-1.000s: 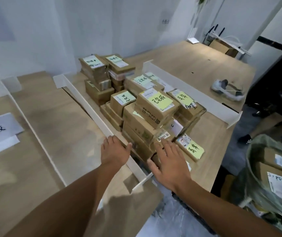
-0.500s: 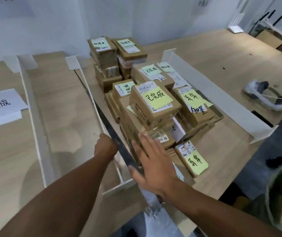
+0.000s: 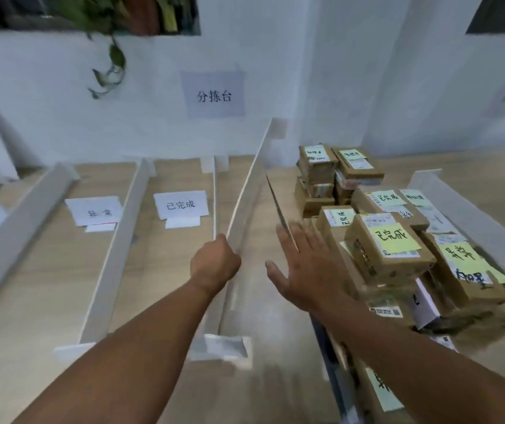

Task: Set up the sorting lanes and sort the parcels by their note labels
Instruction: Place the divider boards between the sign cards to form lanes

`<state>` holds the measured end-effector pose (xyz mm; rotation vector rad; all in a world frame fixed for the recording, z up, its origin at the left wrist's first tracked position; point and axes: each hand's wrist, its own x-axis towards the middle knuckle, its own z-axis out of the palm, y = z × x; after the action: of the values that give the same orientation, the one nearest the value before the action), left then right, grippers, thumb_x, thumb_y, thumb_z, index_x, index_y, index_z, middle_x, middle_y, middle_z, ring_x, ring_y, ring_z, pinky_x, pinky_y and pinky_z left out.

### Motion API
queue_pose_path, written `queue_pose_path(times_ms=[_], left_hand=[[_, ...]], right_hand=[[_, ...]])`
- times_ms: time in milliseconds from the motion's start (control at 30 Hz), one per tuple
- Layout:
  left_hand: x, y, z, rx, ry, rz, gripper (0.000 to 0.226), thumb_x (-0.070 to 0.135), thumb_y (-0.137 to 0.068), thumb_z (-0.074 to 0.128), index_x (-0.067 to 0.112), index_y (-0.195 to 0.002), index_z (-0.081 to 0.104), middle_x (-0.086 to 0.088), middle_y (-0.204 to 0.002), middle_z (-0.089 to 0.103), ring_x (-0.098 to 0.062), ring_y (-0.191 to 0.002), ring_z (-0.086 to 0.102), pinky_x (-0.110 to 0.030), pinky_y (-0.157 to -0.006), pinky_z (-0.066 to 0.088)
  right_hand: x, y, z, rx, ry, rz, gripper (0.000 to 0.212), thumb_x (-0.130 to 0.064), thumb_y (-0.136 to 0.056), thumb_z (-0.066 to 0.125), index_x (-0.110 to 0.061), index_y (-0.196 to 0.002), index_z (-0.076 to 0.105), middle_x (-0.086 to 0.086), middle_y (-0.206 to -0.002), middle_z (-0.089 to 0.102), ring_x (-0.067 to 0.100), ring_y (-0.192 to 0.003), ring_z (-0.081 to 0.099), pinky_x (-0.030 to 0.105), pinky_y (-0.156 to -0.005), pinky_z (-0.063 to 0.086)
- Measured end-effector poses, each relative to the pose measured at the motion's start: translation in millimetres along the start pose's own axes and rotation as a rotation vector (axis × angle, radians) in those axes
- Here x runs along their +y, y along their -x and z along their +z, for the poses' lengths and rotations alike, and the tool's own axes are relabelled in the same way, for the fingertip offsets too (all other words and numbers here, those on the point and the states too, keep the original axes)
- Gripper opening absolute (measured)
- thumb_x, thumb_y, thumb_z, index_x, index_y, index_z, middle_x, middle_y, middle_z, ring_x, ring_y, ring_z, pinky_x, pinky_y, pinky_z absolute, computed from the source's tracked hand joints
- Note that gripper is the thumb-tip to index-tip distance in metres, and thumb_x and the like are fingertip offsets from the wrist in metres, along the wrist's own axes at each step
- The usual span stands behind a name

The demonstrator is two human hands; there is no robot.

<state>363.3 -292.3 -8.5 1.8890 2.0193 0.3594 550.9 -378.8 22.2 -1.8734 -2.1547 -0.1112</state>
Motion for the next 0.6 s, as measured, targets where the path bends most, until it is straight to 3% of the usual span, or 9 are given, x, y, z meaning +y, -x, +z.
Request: queue_pose_path(times_ms=[200,367,500,600], left_hand=[[-110.5,13.9,-95.5,0.123,0.008,-0.115,0.030,0.016,-0.084,0.050,0.018,-0.114,0.051,-0.003,-0.089,0.055,-0.030,-0.084,0.052,-0.036,-0.073,0.043],[-247.9,40.8,-166.7,0.193,0.009,-0.194,0.037,0.019,-0.085,0.049,0.017,-0.122,0.051,-0.009,-0.104,0.064,-0.033,-0.091,0.060,-0.036,-0.075,0.047],[-371.7,71.2,-224.2,0.233,0.005,-0.244,0.026,0.020,-0.088,0.051,0.015,-0.114,0.050,-0.010,-0.103,0.064,-0.034,-0.094,0.063,-0.038,-0.079,0.052],[-453.1,94.9,-259.6,0.264,-0.036,-0.285,0.017,0.020,-0.088,0.051,0.017,-0.104,0.045,-0.012,-0.103,0.064,-0.035,-0.090,0.060,-0.037,-0.071,0.045]], right_hand=[[-105.1,-42.6,-4.0,0.013,-0.004,-0.073,0.072,-0.059,-0.097,0.041,-0.017,-0.156,0.035,0.013,-0.161,0.034,0.031,-0.150,0.026,0.050,-0.121,0.023],[-235.7,-63.8,1.2,0.095,-0.051,-0.175,0.073,-0.056,-0.093,0.036,-0.010,-0.149,0.049,0.020,-0.151,0.048,0.038,-0.140,0.044,0.053,-0.115,0.033],[-366.5,-83.0,15.3,0.057,-0.099,-0.238,0.072,-0.058,-0.095,0.037,-0.020,-0.156,0.034,0.009,-0.163,0.031,0.026,-0.152,0.023,0.046,-0.124,0.016],[-457.2,-92.2,26.4,0.079,-0.141,-0.301,0.073,-0.060,-0.097,0.033,-0.021,-0.158,0.028,0.007,-0.163,0.028,0.026,-0.152,0.020,0.046,-0.123,0.016]])
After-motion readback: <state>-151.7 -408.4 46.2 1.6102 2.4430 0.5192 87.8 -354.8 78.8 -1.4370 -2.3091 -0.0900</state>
